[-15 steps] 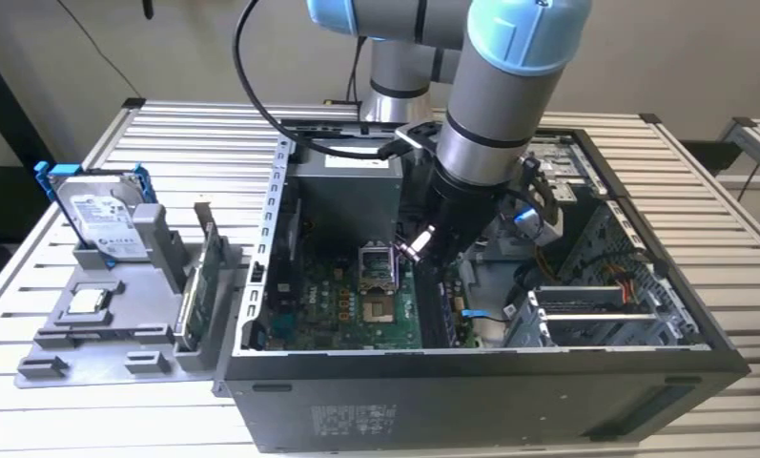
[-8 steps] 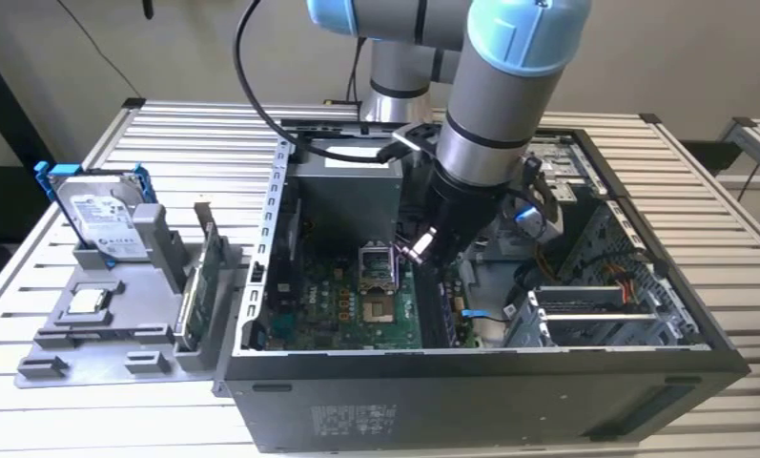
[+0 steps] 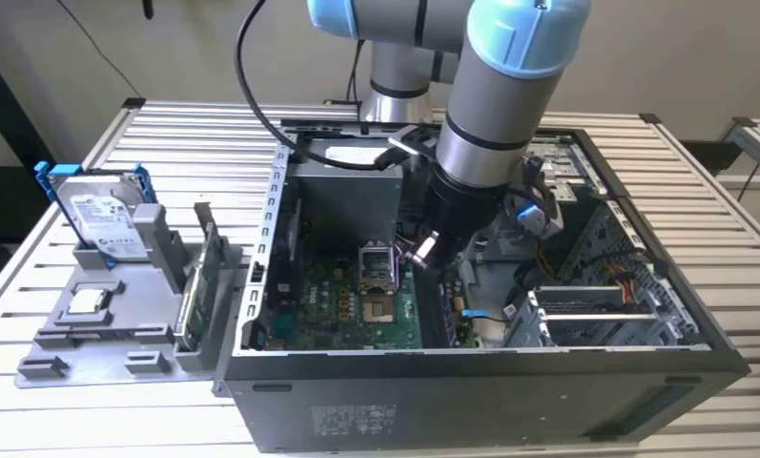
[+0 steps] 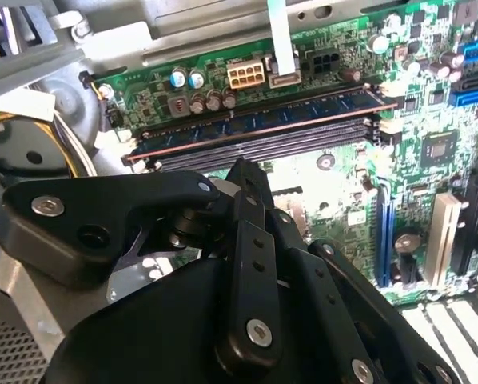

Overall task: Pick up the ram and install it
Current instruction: 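Press down the ram until it locks into place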

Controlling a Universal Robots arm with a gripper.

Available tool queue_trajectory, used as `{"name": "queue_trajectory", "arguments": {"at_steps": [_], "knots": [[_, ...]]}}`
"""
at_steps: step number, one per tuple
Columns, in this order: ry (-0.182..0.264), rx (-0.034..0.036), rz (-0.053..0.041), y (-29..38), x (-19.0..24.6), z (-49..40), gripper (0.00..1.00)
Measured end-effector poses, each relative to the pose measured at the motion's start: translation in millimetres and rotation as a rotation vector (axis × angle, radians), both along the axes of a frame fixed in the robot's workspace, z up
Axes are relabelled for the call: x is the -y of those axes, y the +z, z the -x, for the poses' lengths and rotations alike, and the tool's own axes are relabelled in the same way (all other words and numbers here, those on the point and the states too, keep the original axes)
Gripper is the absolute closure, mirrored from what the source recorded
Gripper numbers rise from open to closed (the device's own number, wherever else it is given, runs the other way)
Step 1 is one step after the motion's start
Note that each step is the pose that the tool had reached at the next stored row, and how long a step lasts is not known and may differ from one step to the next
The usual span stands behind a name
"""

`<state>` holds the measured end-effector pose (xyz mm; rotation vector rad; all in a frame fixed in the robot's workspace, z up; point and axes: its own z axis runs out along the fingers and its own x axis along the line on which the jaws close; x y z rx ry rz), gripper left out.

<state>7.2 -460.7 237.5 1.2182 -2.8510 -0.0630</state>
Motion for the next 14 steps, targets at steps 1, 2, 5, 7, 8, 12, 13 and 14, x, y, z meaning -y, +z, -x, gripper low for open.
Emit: {"name": "queue_trajectory", "arguments": {"at_steps": [1, 2, 5, 7, 8, 12, 13, 14], "knots": [[0.018, 0.0000, 0.0001, -0.1, 0.0, 0.0, 0.89], [0.036, -0.0001, 0.0003, -0.1, 0.0, 0.0, 0.89], [0.072, 0.0009, 0.0001, 0.5, 0.0, -0.1, 0.89], [0.087, 0.0039, -0.0003, 3.4, 0.0, -0.1, 0.89], [0.098, 0.0072, -0.0013, 4.4, 0.0, 0.0, 0.89], [0.144, 0.0358, -0.0045, 5.1, 0.0, 0.0, 0.89], [0.159, 0.0401, -0.0053, 5.0, 0.0, 0.0, 0.89], [0.174, 0.0443, -0.0056, 5.1, 0.0, 0.0, 0.89]]}}
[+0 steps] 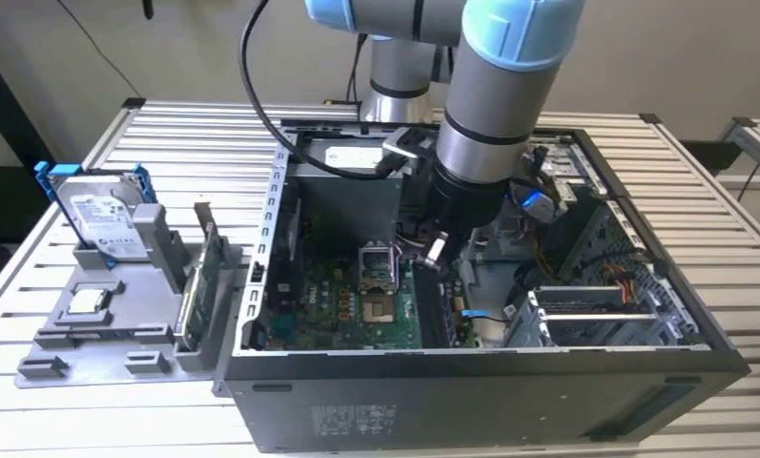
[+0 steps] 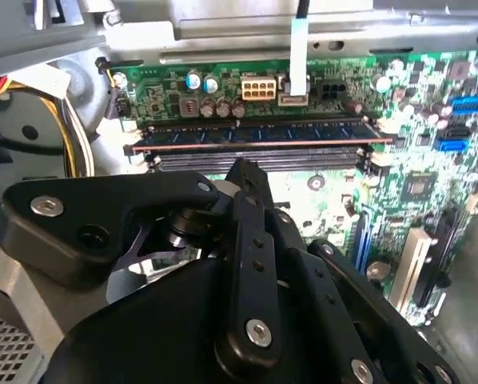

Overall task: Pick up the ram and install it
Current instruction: 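Press down the ram until it locks into place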

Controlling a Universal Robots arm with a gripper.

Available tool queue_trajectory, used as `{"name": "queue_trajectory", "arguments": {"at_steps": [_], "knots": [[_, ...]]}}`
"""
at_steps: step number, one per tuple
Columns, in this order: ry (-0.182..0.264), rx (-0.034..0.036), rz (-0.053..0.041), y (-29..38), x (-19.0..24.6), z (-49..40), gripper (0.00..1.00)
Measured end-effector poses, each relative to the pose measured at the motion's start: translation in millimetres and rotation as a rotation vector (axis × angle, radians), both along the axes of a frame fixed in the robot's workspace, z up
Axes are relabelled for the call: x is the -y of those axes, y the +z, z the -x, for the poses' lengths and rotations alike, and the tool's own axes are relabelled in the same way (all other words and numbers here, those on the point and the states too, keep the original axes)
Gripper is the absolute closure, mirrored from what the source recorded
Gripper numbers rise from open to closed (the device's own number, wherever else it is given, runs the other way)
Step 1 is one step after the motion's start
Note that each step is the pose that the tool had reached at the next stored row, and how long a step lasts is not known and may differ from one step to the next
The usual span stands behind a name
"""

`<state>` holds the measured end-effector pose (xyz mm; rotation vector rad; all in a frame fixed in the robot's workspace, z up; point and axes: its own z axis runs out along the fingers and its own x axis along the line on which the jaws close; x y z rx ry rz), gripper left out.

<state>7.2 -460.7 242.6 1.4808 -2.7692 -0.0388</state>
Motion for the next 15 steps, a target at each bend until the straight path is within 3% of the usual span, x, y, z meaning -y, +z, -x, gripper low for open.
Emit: {"name": "queue_trajectory", "arguments": {"at_steps": [1, 4, 6, 7, 15], "knots": [[0.013, 0.0068, -0.0002, 0.1, 0.0, 0.0, 0.89], [0.051, 0.0372, -0.0004, -0.1, 0.0, 0.0, 0.89], [0.083, 0.0500, -0.0006, -0.6, 0.0, 0.0, 0.89], [0.099, 0.0528, -0.0007, -1.0, 0.0, 0.0, 0.89], [0.233, 0.0531, -0.0042, -8.4, 0.1, 0.0, 0.89]]}}
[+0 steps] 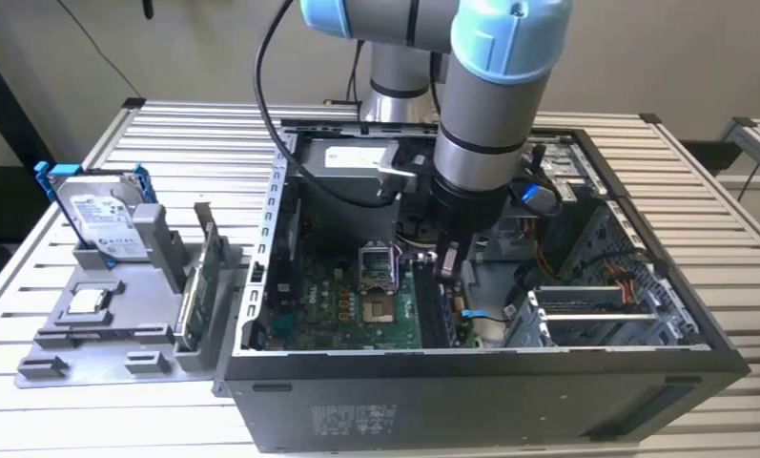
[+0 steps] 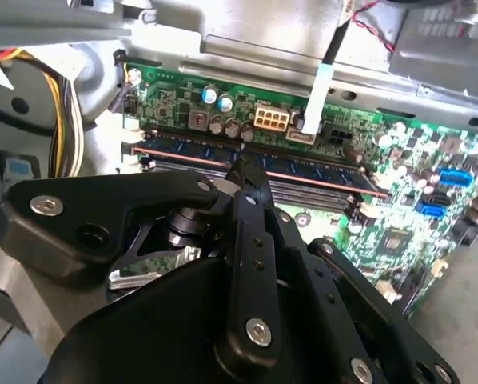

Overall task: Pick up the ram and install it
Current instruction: 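Press down the ram until it locks into place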

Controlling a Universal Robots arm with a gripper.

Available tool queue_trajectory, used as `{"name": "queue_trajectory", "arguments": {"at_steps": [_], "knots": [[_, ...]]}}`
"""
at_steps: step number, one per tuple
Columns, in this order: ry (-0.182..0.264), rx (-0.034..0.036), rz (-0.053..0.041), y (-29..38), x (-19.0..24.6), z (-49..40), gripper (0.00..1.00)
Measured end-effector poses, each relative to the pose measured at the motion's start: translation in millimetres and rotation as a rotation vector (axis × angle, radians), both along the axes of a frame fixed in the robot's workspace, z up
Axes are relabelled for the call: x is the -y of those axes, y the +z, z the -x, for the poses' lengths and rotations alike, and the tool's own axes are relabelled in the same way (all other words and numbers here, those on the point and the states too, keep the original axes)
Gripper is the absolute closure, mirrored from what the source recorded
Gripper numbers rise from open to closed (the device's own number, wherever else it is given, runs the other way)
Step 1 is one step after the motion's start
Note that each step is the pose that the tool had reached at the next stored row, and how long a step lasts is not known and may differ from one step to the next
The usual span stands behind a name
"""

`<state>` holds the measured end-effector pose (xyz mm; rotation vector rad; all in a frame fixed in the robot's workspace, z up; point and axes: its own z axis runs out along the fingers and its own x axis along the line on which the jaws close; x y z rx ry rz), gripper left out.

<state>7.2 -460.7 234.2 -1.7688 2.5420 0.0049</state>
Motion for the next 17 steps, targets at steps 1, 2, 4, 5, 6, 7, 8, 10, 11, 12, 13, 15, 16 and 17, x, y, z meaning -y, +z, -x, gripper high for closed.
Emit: {"name": "queue_trajectory", "arguments": {"at_steps": [1, 2, 4, 5, 6, 7, 8, 10, 11, 12, 13, 15, 16, 17], "knots": [[0.009, 0.0000, 0.0000, -0.3, 0.0, 0.0, 0.89], [0.019, 0.0000, -0.0001, -0.8, 0.0, 0.0, 0.89], [0.030, 0.0000, 0.0000, -1.6, 0.0, 0.0, 0.89], [0.036, 0.0000, -0.0002, -2.2, -0.1, 0.0, 0.89], [0.044, 0.0000, -0.0001, -2.5, 0.0, 0.0, 0.89], [0.051, -0.0001, 0.0001, -2.6, 0.0, 0.0, 0.89], [0.056, -0.0001, 0.0003, -2.6, 0.0, 0.0, 0.89], [0.058, 0.0000, -0.0001, -2.8, -0.1, 0.0, 0.89], [0.059, 0.0000, -0.0001, -2.8, 0.0, 0.0, 0.89], [0.059, 0.0000, -0.0001, -2.8, 0.0, 0.0, 0.89], [0.059, 0.0000, -0.0001, -2.8, -0.1, 0.0, 0.89], [0.059, 0.0000, -0.0001, -2.8, 0.0, 0.0, 0.89], [0.060, 0.0000, -0.0001, -2.9, 0.0, 0.0, 0.89], [0.060, 0.0000, -0.0003, -3.2, -0.1, 0.0, 0.89]]}}
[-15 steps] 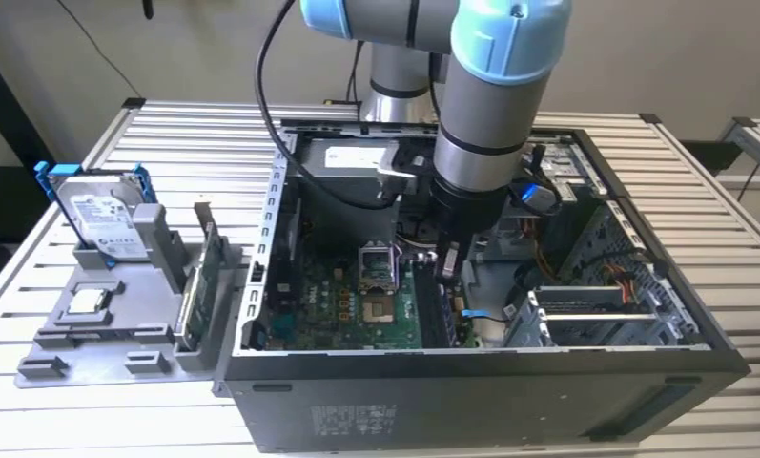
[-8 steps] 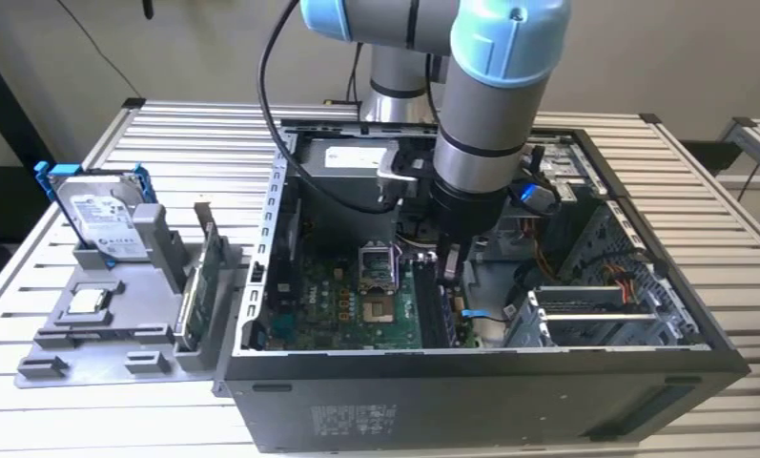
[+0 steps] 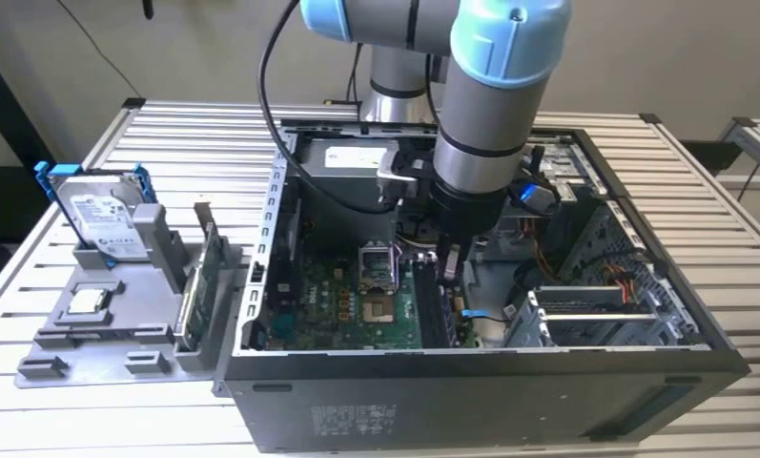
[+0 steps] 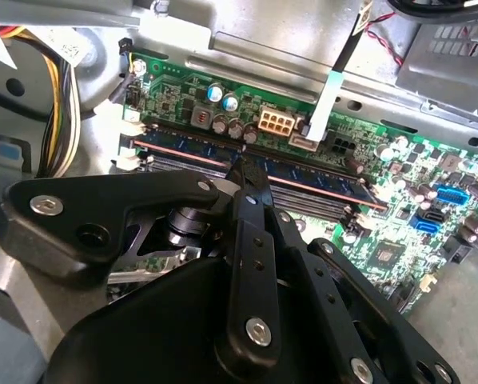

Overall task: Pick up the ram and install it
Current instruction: 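Press down the ram until it locks into place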

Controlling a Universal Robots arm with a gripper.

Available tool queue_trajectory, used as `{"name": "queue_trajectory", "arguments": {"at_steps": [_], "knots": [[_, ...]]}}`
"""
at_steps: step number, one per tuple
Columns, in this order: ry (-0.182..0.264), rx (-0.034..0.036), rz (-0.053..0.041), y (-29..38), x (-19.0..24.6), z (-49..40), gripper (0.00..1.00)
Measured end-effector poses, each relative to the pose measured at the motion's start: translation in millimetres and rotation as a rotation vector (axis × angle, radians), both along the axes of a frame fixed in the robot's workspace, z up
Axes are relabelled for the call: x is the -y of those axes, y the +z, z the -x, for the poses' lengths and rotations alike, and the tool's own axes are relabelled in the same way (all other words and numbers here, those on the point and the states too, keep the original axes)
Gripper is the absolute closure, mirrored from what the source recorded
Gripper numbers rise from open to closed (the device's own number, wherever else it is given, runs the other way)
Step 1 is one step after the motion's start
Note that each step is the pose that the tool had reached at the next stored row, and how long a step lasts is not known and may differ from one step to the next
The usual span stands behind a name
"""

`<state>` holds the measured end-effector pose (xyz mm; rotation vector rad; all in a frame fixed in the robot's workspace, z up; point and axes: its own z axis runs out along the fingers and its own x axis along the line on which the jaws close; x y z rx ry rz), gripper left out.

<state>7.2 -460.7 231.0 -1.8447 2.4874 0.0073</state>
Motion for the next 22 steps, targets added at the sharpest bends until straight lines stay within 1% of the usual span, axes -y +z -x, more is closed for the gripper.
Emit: {"name": "queue_trajectory", "arguments": {"at_steps": [2, 10, 16, 18, 19, 20, 21, 22], "knots": [[0.004, -0.0001, 0.0001, -0.3, 0.1, 0.0, 0.89], [0.050, 0.0000, 0.0000, -3.0, 0.1, 0.0, 0.89], [0.078, -0.0006, 0.0021, -12.3, 0.4, 0.1, 0.89], [0.085, -0.0008, 0.0022, -13.9, 0.3, 0.0, 0.89], [0.087, -0.0009, 0.0026, -13.5, 0.1, 0.0, 0.89], [0.088, -0.0008, 0.0021, -11.2, -0.1, -0.1, 0.89], [0.089, 0.0005, -0.0030, -8.6, -0.5, -0.2, 0.89], [0.089, 0.0003, -0.0015, -3.6, -0.3, -0.1, 0.89]]}}
